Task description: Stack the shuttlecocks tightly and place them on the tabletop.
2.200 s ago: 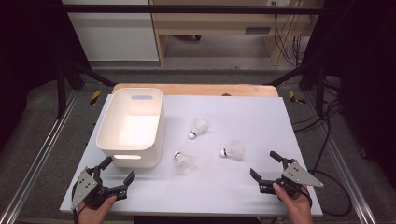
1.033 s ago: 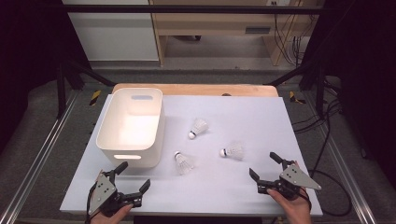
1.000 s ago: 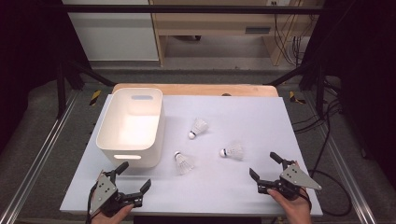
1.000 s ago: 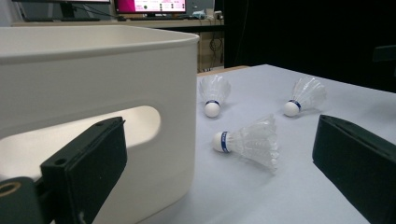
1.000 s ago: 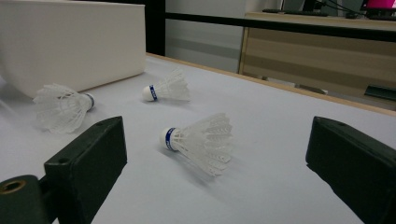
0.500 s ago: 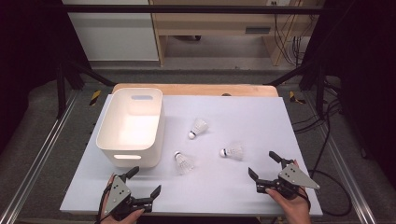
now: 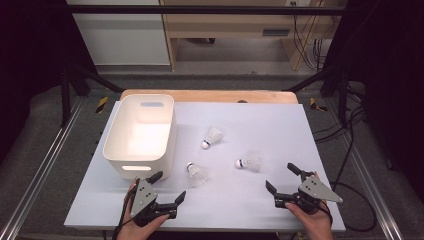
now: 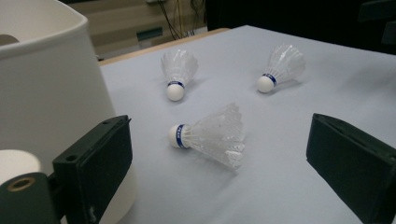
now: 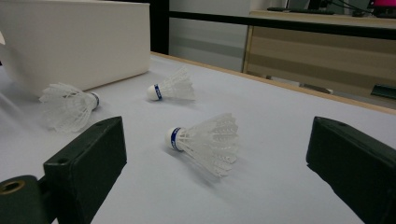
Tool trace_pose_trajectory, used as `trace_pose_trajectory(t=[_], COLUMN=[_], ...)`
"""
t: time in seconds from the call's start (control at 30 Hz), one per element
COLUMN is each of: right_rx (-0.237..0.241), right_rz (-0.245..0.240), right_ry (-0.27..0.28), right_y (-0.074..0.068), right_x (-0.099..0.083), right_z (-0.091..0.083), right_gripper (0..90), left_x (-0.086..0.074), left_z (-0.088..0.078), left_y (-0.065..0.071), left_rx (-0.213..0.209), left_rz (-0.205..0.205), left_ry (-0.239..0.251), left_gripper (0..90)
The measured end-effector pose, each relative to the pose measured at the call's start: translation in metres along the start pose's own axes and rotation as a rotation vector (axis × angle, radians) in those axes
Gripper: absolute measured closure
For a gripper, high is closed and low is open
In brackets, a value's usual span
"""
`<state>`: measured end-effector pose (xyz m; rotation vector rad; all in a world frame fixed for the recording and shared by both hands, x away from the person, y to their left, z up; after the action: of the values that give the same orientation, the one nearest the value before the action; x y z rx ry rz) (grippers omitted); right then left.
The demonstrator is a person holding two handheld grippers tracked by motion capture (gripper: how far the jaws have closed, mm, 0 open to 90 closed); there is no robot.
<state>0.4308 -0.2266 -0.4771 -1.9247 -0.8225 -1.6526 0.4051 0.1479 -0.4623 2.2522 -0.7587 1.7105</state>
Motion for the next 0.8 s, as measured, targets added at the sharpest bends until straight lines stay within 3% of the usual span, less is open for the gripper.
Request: trace_pose_trajectory(t=[0.17, 0.43, 0.8], right_rx=[0.002, -0.001, -0.007], right_rz=[-0.003, -0.003, 0.004], right_ry=[-0.006, -0.011, -0.021], right_y=[0.000, 0.000, 0.001], right_x=[0.000, -0.001, -0.002], right_z=[0.002, 0.000, 0.000], right_gripper=[5.2, 5.2, 5.2], left_x=[0.005, 0.010, 0.008], left_z=[0.008, 0.027, 0.039], left_y=[0.011, 0.022, 0.025], left_rx=[-0.034, -0.051, -0.057], left_rz=[0.038, 0.103, 0.089], left_ry=[-0.028, -0.056, -0.069], left_gripper=[8.6, 16.6, 35.8])
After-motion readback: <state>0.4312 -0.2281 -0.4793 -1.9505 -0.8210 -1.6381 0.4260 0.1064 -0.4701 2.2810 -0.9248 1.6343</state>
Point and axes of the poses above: each handheld gripper's, and its own axes: z roughly forward along the jaws, x roughly out of its top, y roughly to its right, the point moved 5 cm from there along z, roughly forward along the jaws, and after that the axes turned 10 degrees about x, right-handed, at the moved point
